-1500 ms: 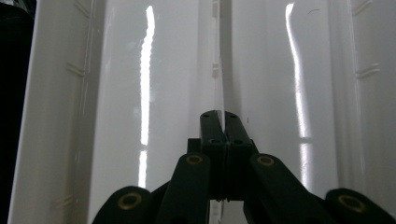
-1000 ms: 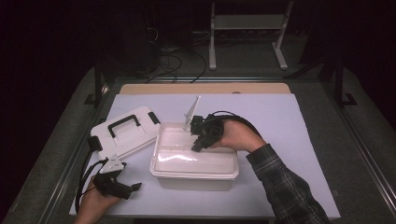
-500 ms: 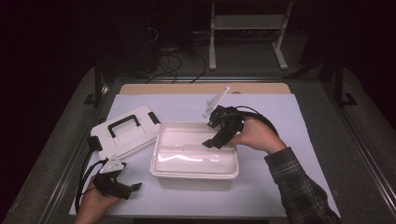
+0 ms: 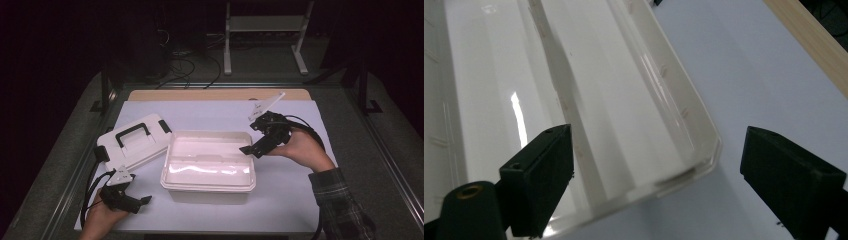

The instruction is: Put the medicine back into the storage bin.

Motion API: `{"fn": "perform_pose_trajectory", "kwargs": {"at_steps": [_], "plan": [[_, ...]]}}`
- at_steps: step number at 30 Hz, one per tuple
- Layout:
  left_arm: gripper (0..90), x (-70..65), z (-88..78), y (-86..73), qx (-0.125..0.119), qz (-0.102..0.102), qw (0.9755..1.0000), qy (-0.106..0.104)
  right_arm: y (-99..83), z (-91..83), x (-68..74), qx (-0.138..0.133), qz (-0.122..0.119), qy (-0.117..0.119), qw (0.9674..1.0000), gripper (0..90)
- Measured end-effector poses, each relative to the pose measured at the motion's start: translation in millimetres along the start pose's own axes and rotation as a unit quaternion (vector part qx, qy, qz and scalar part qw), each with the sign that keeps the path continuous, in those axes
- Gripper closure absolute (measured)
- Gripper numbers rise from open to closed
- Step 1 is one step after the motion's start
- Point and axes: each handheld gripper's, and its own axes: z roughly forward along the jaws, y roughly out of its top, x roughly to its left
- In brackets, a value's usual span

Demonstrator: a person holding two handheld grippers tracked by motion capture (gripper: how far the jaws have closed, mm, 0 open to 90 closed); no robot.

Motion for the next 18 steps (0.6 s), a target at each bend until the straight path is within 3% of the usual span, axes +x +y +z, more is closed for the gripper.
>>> {"fn": "perform_pose_trajectory", "kwargs": {"at_steps": [4, 5, 13, 18], "plan": [[0.0, -0.1, 0.0, 0.0, 0.000, 0.000, 1.0000, 0.000, -18.6, -9.4, -5.5, -0.007, 0.028, -0.019, 0.9994, 10.4], [0.0, -0.1, 0.1, -0.1, 0.000, -0.001, 1.0000, 0.000, -30.7, -12.9, -8.6, -0.009, 0.043, -0.031, 0.9986, 9.7], [0.0, 0.0, 0.0, 0.1, 0.000, 0.000, 1.0000, 0.000, -64.7, -13.6, -11.1, -0.007, 0.078, -0.053, 0.9955, 3.9], [0.0, 0.0, 0.1, 0.2, 0.000, -0.002, 1.0000, -0.001, -90.1, -7.9, -12.0, -0.007, 0.113, -0.075, 0.9907, 3.8]]}}
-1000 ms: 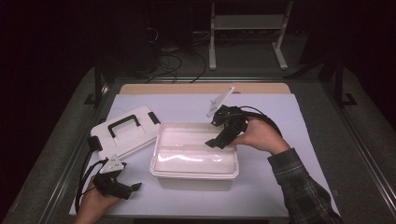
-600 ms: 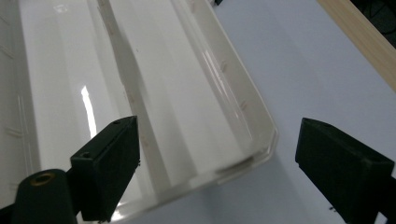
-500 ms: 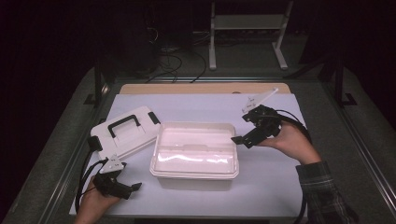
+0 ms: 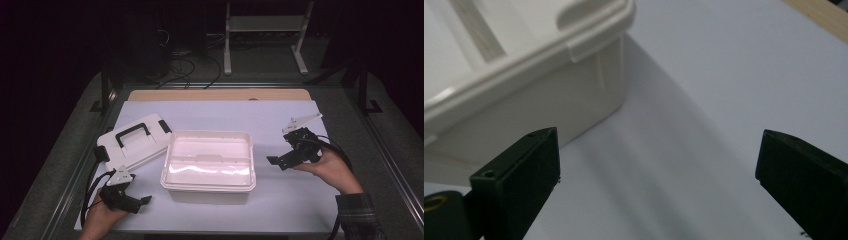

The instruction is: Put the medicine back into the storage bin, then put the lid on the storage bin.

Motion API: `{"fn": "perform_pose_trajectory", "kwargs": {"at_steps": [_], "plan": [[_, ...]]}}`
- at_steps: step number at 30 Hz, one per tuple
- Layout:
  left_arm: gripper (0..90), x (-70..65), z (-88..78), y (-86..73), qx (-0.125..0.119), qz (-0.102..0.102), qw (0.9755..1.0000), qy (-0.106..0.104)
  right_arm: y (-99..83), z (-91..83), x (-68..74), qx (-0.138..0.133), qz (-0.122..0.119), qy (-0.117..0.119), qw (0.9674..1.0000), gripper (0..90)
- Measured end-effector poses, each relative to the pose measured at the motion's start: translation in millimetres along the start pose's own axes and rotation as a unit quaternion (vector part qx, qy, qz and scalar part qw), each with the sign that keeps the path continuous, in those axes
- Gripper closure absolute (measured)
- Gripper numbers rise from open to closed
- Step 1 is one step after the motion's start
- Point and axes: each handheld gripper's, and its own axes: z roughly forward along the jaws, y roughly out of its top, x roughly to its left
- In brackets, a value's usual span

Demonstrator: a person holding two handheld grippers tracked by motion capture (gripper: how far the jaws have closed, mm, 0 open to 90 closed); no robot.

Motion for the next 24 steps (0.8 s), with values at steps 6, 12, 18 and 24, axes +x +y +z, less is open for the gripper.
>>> {"fn": "perform_pose_trajectory", "kwargs": {"at_steps": [6, 12, 18, 24], "plan": [[0.0, 0.0, 0.0, 0.2, 0.001, 0.001, 1.0000, 0.000, -34.3, 13.6, -2.8, -0.002, 0.029, -0.014, 0.9995, 3.9], [0.0, -0.1, -0.3, 1.0, 0.003, 0.000, 1.0000, 0.000, -63.5, 27.7, -3.5, -0.008, 0.056, -0.030, 0.9979, 3.9], [0.0, 0.8, -5.4, 5.5, 0.006, -0.005, 1.0000, -0.005, -82.4, 41.8, 0.6, 0.001, 0.073, -0.048, 0.9962, 2.7], [5.7, 4.4, -19.0, 13.2, 0.006, -0.006, 0.9999, -0.009, -98.6, 53.8, 7.6, 0.015, 0.092, -0.050, 0.9944, 2.5]]}}
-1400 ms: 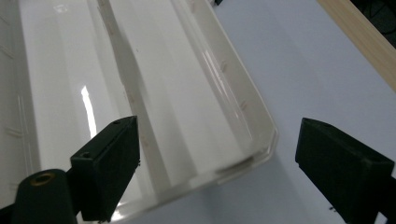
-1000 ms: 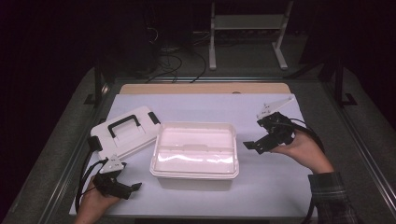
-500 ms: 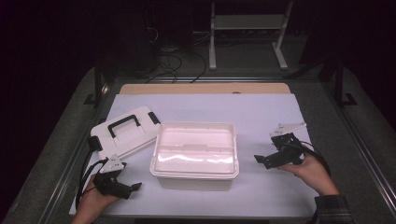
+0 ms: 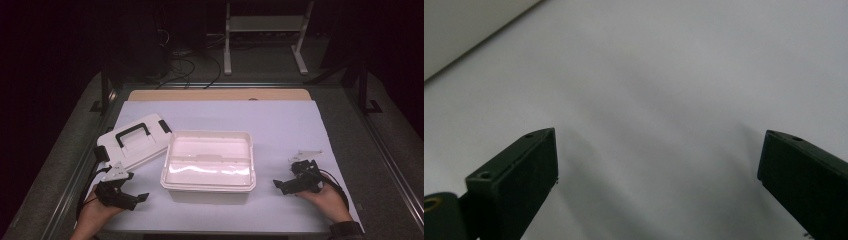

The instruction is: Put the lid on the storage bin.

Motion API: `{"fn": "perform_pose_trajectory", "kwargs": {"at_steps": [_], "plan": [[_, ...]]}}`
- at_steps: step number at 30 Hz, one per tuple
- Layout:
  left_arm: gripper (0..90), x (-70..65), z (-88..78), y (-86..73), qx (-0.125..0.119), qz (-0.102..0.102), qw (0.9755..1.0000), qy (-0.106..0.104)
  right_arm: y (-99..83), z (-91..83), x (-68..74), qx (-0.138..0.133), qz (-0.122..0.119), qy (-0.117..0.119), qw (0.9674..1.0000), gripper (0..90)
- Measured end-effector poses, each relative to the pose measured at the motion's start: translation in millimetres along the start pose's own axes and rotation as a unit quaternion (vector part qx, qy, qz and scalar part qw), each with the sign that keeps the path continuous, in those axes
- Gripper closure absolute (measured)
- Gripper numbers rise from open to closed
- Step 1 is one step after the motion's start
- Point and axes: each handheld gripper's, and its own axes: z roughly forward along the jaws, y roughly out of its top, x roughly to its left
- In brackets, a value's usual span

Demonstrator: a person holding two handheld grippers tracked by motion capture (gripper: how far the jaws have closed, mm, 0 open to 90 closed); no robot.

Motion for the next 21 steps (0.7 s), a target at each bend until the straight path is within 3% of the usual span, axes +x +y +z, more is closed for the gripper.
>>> {"fn": "perform_pose_trajectory", "kwargs": {"at_steps": [7, 8, 10, 16, 21], "plan": [[6.6, 8.6, -8.6, 11.9, 0.014, -0.007, 0.9999, 0.005, -12.4, 0.9, 3.5, -0.029, -0.003, -0.010, 0.9995, 1.5], [11.5, 9.5, -9.5, 13.3, 0.013, -0.007, 0.9999, 0.002, -14.7, 0.7, 3.7, -0.037, -0.001, -0.010, 0.9992, 1.5], [12.6, 12.6, -11.5, 18.1, 0.014, -0.007, 0.9999, 0.003, -17.1, 0.9, 3.3, -0.047, -0.003, -0.010, 0.9988, 1.5], [14.4, 24.2, -20.1, 35.1, 0.028, -0.006, 0.9995, 0.011, -17.3, 1.0, 3.4, -0.047, -0.003, -0.010, 0.9988, 1.5], [23.9, 36.0, -28.3, 49.5, 0.035, -0.002, 0.9993, 0.015, -17.5, 1.1, 3.3, -0.048, -0.003, -0.010, 0.9988, 1.5]]}}
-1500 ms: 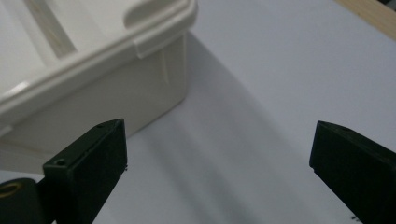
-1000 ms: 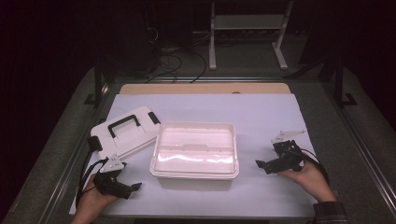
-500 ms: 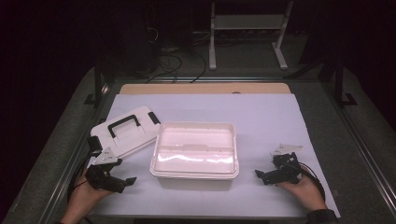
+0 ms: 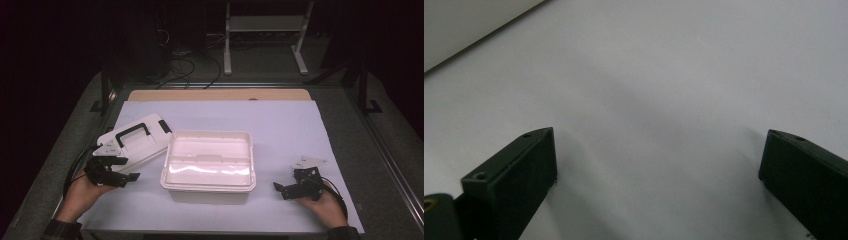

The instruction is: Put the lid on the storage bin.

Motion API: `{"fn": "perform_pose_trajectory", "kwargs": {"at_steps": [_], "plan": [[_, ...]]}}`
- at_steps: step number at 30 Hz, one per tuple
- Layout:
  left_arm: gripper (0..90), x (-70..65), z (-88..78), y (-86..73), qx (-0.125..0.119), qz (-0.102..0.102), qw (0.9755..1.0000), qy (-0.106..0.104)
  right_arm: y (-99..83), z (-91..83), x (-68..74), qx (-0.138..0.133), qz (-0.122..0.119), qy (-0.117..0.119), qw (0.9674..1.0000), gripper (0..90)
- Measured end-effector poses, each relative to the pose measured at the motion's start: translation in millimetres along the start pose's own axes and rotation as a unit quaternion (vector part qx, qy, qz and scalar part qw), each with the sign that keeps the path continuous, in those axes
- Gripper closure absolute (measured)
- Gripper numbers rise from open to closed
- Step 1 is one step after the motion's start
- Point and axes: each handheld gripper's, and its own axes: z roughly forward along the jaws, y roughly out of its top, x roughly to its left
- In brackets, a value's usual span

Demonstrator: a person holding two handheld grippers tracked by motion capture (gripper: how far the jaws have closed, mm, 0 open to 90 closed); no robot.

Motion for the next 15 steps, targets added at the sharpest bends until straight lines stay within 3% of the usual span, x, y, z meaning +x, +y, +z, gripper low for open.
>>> {"fn": "perform_pose_trajectory", "kwargs": {"at_steps": [8, 15], "plan": [[31.2, 29.4, -7.5, 26.2, 0.011, 0.001, 0.9999, 0.009, -0.1, -0.1, 0.1, 0.000, 0.000, 0.000, 1.0000, 1.5], [37.0, 57.9, -4.9, 44.2, 0.028, -0.006, 0.9996, 0.006, -0.2, 0.0, 0.0, 0.000, 0.001, 0.000, 1.0000, 1.5]]}}
